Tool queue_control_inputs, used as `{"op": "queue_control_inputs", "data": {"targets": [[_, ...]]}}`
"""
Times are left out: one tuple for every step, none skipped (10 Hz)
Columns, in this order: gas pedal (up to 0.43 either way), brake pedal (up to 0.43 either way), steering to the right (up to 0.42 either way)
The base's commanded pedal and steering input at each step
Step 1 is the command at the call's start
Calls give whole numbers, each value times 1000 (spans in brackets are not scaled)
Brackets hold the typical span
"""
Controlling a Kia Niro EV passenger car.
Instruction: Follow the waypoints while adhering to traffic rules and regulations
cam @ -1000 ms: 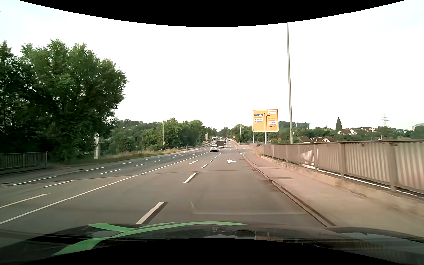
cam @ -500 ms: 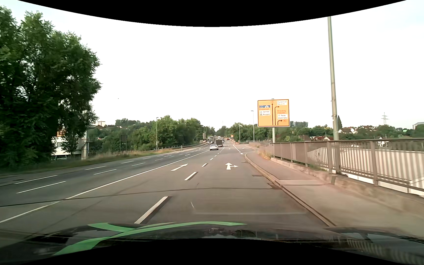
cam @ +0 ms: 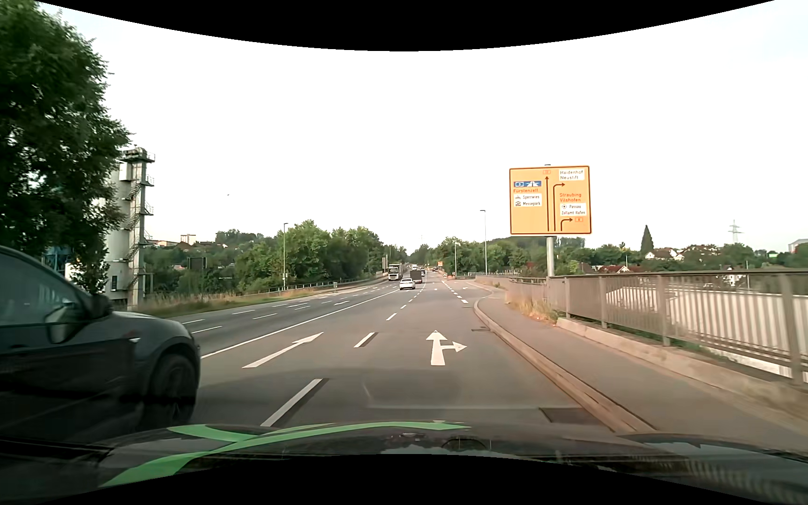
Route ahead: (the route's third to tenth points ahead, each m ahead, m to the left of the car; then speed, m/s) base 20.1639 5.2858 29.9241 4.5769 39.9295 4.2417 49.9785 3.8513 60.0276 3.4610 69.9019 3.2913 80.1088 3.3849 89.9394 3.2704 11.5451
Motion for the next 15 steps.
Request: {"op": "queue_control_inputs", "data": {"targets": [[197,0,3],[228,0,4],[228,0,4],[228,0,3],[228,0,4],[228,0,4],[220,0,5],[220,0,5],[220,0,5],[220,0,5],[209,0,5],[197,0,5],[197,0,4],[189,0,4],[189,0,2]]}}
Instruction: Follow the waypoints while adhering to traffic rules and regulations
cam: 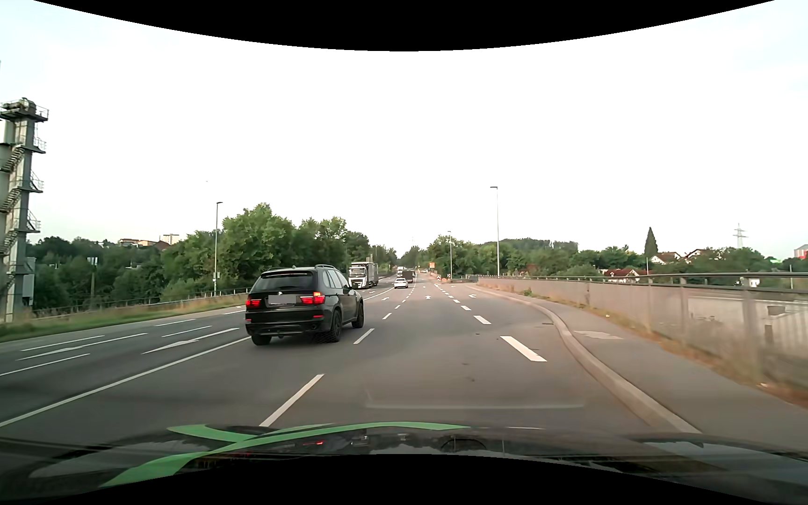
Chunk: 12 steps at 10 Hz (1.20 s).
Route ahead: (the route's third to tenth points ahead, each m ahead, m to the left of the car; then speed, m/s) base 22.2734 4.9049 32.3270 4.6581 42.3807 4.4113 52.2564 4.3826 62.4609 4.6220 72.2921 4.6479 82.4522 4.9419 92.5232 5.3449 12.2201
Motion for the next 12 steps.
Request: {"op": "queue_control_inputs", "data": {"targets": [[189,0,0],[189,0,-1],[189,0,-1],[189,0,-1],[189,0,-1],[189,0,-3],[189,0,-4],[189,0,-6],[189,0,-6],[189,0,-5],[189,0,-5],[189,0,-5]]}}
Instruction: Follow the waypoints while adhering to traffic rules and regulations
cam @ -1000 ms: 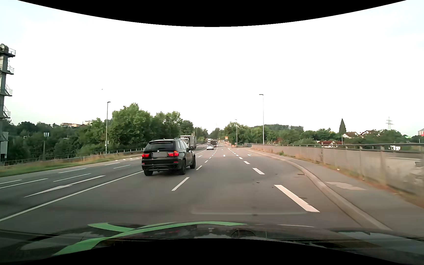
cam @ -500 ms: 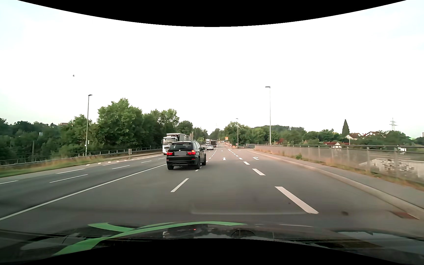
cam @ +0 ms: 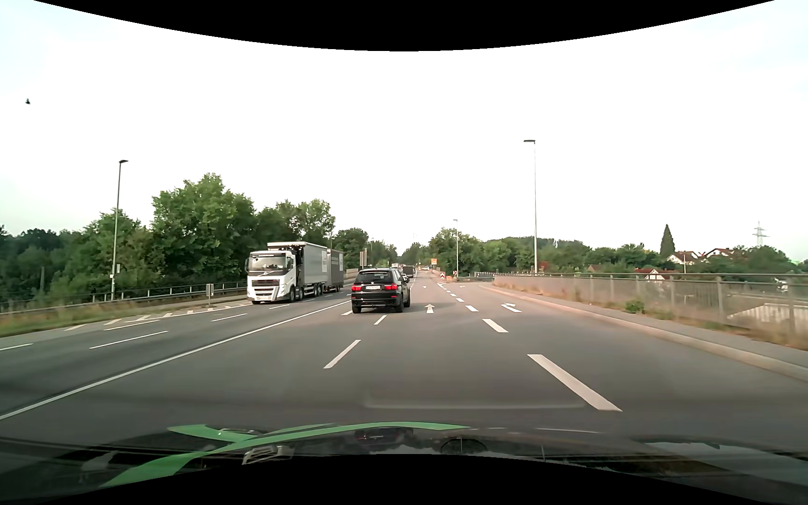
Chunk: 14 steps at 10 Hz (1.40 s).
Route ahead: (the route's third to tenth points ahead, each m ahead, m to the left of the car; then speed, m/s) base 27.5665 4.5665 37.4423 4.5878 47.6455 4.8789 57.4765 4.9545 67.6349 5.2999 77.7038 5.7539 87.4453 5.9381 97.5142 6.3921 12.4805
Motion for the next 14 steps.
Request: {"op": "queue_control_inputs", "data": {"targets": [[189,0,-4],[189,0,-4],[189,0,-4],[189,0,-4],[189,0,-4],[189,0,-4],[177,0,-4],[177,0,-4],[177,0,-4],[177,0,-4],[177,0,-4],[177,0,-4],[177,0,-4],[177,0,-4]]}}
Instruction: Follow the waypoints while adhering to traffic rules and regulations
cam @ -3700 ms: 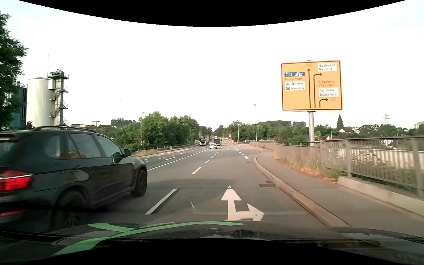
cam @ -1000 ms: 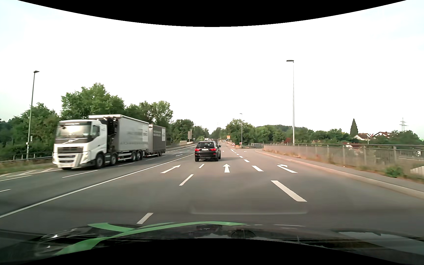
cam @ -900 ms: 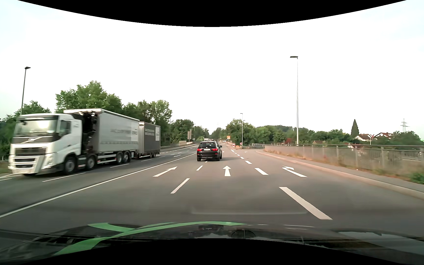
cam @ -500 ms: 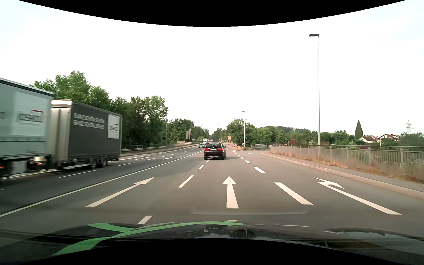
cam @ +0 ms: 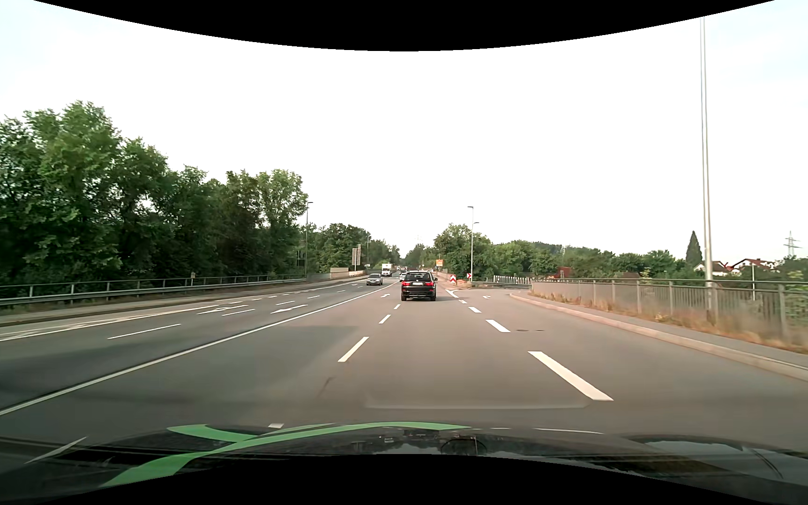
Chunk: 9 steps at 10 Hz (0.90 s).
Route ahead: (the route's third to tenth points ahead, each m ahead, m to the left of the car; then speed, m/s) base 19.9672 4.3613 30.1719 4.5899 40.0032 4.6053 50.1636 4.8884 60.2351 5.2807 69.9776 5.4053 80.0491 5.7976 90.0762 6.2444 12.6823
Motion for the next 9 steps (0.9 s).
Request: {"op": "queue_control_inputs", "data": {"targets": [[177,0,-3],[177,0,-2],[177,0,-2],[177,0,-2],[177,0,-2],[177,0,-1],[177,0,0],[177,0,0],[177,0,0]]}}
